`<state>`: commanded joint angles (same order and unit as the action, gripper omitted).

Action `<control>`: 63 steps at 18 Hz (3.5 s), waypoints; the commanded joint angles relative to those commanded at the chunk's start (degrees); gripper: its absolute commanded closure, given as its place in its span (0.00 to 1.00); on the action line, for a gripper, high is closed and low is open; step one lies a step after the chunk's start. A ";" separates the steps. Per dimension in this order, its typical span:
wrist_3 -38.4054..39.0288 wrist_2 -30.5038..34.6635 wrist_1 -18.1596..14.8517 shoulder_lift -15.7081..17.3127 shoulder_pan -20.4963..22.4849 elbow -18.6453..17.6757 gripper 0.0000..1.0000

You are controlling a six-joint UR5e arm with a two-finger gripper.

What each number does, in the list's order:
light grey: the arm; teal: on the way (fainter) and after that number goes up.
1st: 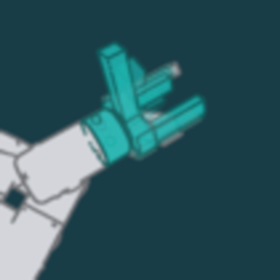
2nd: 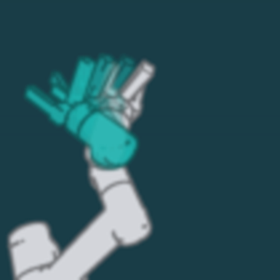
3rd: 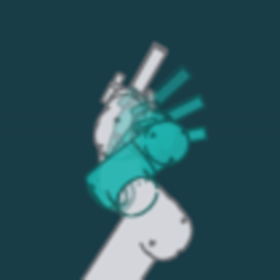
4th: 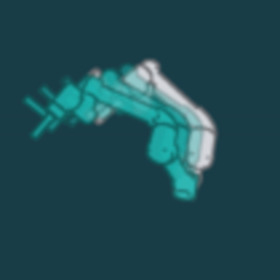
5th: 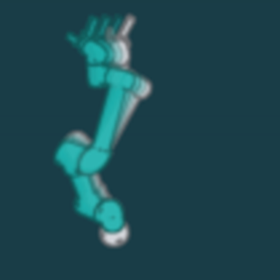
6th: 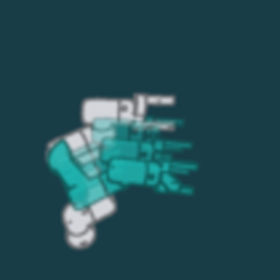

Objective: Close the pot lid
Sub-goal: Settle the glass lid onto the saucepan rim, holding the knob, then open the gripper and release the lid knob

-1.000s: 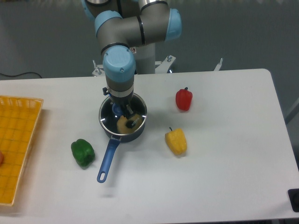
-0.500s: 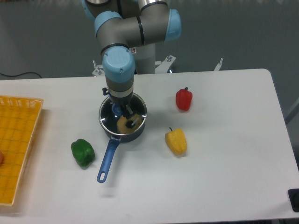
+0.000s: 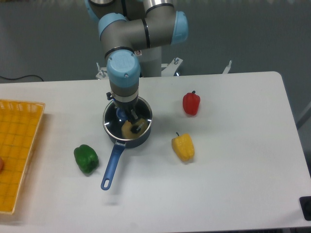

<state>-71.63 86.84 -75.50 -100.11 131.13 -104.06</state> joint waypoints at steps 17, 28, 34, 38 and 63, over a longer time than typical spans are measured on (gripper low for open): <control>0.18 -0.18 0.18 0.09 0.00 -0.44 0.43; 0.18 -0.18 0.26 0.00 0.09 -0.09 0.43; 0.26 -0.18 0.35 -0.18 0.00 -0.18 0.43; 0.18 -0.09 0.35 -0.35 0.00 -0.26 0.42; -0.70 3.50 -2.20 1.32 3.16 6.67 0.00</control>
<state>-72.33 90.34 -77.70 -98.79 134.29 -97.39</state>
